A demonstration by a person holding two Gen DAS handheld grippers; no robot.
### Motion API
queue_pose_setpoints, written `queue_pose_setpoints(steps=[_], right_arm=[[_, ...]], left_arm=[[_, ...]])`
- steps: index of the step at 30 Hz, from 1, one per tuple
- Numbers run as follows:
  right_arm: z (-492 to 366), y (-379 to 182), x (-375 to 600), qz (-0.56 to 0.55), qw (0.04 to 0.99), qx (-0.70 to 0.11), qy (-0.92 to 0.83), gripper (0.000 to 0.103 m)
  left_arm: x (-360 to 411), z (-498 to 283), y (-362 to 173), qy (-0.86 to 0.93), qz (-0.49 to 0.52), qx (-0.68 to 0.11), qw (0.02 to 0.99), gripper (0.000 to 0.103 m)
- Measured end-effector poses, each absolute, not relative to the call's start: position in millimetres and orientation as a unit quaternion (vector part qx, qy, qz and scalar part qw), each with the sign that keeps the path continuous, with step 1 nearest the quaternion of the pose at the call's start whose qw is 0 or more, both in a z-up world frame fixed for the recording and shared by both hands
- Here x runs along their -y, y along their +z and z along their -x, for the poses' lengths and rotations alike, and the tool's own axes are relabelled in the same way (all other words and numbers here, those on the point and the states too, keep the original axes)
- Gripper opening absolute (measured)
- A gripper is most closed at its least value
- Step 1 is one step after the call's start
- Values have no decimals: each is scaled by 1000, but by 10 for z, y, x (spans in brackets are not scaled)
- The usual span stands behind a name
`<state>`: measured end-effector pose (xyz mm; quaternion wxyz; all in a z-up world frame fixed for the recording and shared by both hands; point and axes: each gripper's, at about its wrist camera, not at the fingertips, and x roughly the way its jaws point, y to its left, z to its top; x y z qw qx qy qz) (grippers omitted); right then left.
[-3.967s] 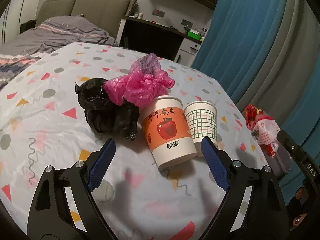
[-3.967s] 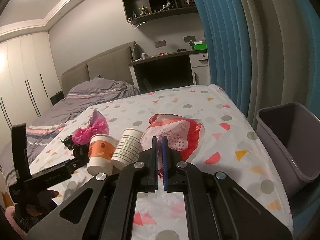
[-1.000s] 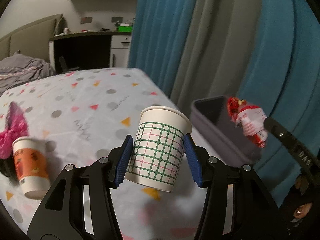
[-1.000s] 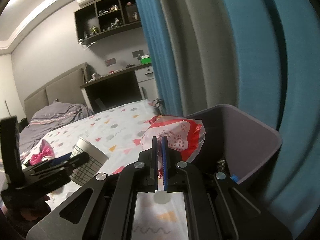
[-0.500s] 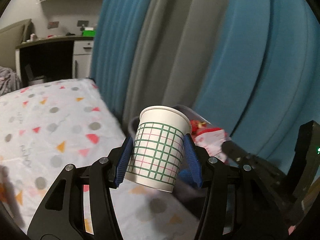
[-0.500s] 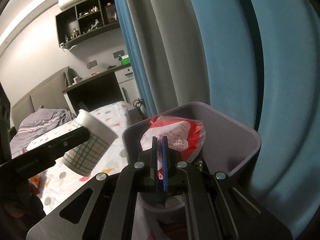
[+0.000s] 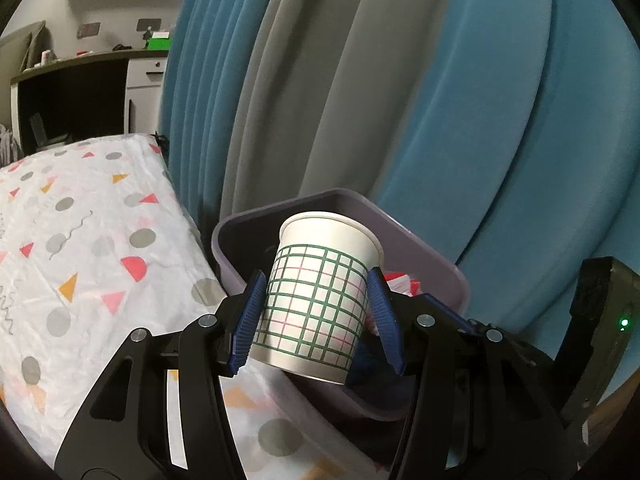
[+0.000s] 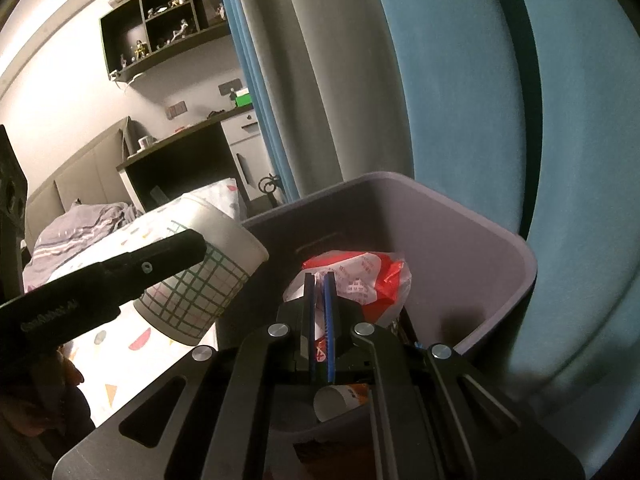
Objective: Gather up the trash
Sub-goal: 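Open both tools to drop the cup and bag into the bin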
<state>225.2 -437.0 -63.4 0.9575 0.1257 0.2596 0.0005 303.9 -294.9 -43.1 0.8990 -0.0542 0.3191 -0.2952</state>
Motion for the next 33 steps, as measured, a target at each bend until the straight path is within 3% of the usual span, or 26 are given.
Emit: queue_pose_setpoints(steps=[7,10,16,26,27,29,33], right_arm=[[-2260,-678,4410,-129,955,-267,-4,7],[-2197,-665,4472,-133,956,-259,-15,24],[-1897,-527,4617,-136,965,-212,-68,39],[-1672,-388,4705,-140,970,-184,-77,42],[-1686,-388,4696,-140,970,-185,-76,43],[-1680,-388,4689,-141,970,-184,-76,43],[-1657,-356,4644,-142,971,-180,-71,44]], left_arm=[[3007,-3110,-483,-303,61,-330,892,52],[3027,-3119,-487,-308,66,-332,889,52],[3179,-3109,-478,-322,60,-334,884,52],[3483,-3090,-635,-339,43,-354,870,54],[3481,-3088,-636,-336,42,-354,872,56],[3444,-3094,-633,-329,42,-352,875,73],[3187,-3062,-598,-279,42,-339,897,85]])
